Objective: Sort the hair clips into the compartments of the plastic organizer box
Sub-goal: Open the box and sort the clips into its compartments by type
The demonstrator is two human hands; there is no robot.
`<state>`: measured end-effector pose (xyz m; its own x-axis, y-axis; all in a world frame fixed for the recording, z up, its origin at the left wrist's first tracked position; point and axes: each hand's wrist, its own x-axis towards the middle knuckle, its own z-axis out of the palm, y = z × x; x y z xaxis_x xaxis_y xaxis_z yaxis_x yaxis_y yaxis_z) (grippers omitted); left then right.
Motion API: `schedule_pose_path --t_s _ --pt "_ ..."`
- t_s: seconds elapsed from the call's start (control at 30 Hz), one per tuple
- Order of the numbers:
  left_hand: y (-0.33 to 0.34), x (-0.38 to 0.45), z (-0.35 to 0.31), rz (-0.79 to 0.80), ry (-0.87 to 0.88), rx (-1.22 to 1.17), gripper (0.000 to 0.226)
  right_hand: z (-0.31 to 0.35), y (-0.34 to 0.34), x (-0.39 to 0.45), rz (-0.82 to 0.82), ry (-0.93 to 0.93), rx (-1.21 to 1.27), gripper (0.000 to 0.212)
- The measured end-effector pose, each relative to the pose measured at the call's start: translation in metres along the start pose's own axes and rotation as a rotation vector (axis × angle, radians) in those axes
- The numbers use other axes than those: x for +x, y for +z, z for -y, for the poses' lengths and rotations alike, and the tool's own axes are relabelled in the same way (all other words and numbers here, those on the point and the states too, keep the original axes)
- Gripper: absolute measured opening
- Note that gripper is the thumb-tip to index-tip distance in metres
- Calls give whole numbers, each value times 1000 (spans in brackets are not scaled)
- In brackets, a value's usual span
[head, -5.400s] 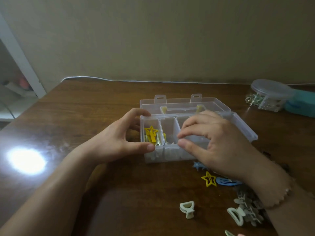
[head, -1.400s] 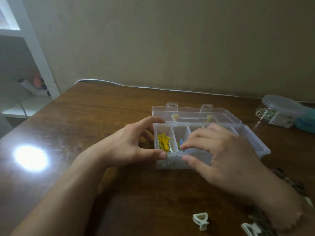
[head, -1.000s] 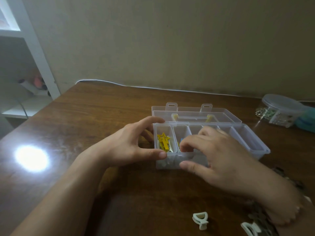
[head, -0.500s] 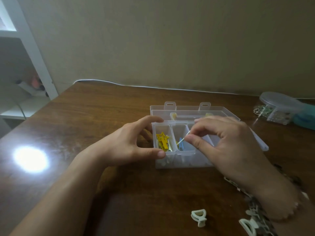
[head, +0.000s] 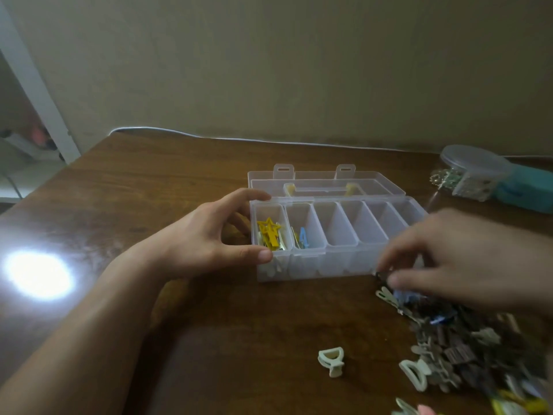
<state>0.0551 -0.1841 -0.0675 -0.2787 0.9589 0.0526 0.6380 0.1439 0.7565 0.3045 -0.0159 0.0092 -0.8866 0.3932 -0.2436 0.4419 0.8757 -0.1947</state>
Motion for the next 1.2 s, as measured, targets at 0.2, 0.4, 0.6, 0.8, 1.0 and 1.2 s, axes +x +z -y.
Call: schedule_pose_path --t_s 0.2,0.4,0.6,0.8,1.0,1.2 --pt "0 0 0 -8 0 -18 88 22 21 4 -4 81 -374 27" --pt "0 0 0 -9 0 -23 88 22 34 13 -37 83 -517 17" --pt "0 -1 -1 -13 5 -6 86 15 12 6 98 -110 -82 3" --pt "-1 -1 -2 -1 -4 7 89 22 10 15 -406 -325 671 6" --pt "0 -1 -1 -2 -2 11 88 26 39 37 -534 -263 7 33" --pt "0 -1 -1 0 4 9 89 17 17 20 -412 -305 265 28"
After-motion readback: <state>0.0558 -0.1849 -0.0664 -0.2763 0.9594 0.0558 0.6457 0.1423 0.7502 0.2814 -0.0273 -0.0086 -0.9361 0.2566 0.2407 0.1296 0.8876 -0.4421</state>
